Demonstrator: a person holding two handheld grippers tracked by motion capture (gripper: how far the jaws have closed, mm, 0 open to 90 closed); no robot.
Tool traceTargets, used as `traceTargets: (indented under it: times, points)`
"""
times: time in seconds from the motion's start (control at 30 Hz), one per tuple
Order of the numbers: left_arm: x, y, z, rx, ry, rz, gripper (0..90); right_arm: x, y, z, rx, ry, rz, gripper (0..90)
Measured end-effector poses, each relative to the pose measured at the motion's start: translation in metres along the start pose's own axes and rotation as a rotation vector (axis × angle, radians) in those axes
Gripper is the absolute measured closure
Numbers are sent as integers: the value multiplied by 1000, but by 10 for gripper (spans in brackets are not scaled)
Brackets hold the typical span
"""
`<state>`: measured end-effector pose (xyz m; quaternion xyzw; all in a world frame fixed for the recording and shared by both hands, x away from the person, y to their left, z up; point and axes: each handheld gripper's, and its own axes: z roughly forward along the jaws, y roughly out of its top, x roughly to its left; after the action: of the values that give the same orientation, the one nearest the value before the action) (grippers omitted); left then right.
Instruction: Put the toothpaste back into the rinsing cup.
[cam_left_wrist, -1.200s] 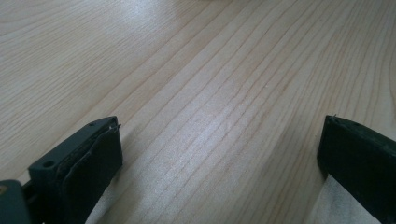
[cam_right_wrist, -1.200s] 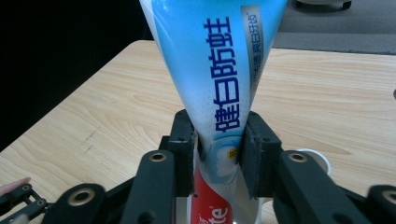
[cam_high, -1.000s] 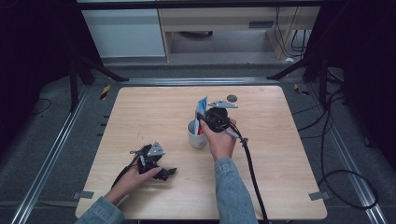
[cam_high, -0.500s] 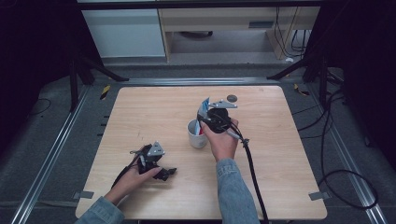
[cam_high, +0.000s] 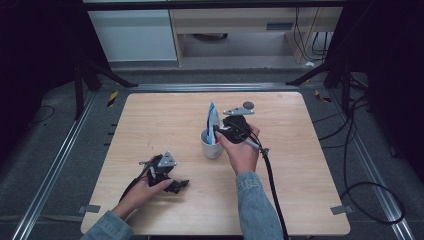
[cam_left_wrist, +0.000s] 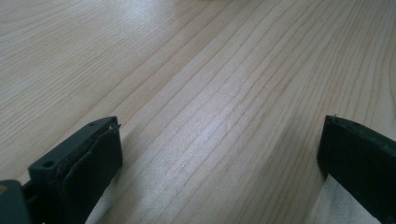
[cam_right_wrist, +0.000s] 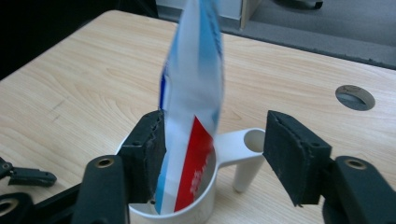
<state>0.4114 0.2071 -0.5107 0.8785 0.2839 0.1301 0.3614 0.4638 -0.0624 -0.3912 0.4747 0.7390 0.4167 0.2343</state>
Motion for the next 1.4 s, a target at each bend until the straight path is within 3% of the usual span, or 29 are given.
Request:
traceTargets:
  times: [0.37, 0.53, 0.7, 0.9, 1.1, 1.4]
  points:
    - [0, 0, 0, 0, -1, -4, 0, -1, 0, -4, 23, 2, -19, 336]
    - [0, 0, 0, 0, 1, -1, 0, -3, 3, -8, 49, -14, -47, 243]
    - [0, 0, 0, 0, -1, -8, 0, -7, 6, -12, 101, -59, -81, 157]
    - [-1, 0, 0, 0, -1, -9, 0, -17, 4, -19, 128, -63, -95, 87]
    - [-1, 0, 0, 0, -1, -9, 0, -27, 1, -27, 145, -61, -89, 76]
    - [0, 0, 0, 0, 3, -4, 0, -44, -3, -46, 147, -132, -107, 98]
